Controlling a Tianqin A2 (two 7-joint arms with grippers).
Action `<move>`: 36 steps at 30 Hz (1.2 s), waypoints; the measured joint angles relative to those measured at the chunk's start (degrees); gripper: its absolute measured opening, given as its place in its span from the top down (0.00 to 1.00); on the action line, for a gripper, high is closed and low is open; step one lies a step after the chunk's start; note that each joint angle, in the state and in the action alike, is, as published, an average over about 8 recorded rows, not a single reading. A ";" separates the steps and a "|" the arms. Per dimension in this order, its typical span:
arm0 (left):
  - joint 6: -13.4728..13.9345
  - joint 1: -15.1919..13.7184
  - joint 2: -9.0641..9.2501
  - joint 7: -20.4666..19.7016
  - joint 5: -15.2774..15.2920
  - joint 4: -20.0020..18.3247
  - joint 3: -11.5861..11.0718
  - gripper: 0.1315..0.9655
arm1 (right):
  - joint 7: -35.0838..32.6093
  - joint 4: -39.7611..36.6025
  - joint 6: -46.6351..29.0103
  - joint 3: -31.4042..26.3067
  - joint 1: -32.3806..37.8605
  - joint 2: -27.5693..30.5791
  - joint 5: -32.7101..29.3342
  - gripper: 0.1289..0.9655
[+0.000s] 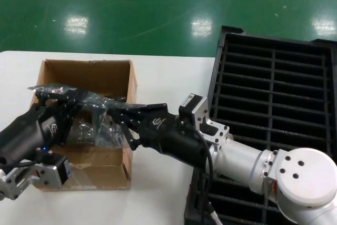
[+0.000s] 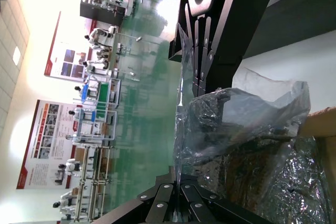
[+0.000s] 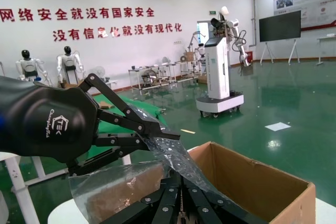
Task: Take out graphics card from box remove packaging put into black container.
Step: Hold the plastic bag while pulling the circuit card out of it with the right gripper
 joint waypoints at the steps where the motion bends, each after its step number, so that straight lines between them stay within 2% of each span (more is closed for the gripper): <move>1: 0.00 0.00 0.00 0.00 0.00 0.00 0.00 0.99 | -0.18 -0.09 0.06 0.04 -0.03 -0.03 0.03 0.98; 20: 0.00 0.00 0.00 0.00 0.00 0.00 0.00 0.99 | -2.06 -3.05 2.20 0.10 0.90 -1.34 -1.34 0.98; 29: 0.00 0.00 0.00 0.00 0.00 0.00 0.00 0.99 | -1.99 -4.29 2.76 0.05 1.64 -2.52 -1.64 0.90; 36: 0.00 0.00 0.00 0.00 0.00 0.00 0.00 0.99 | -1.00 -3.94 2.58 -0.31 1.39 -2.70 -1.92 0.75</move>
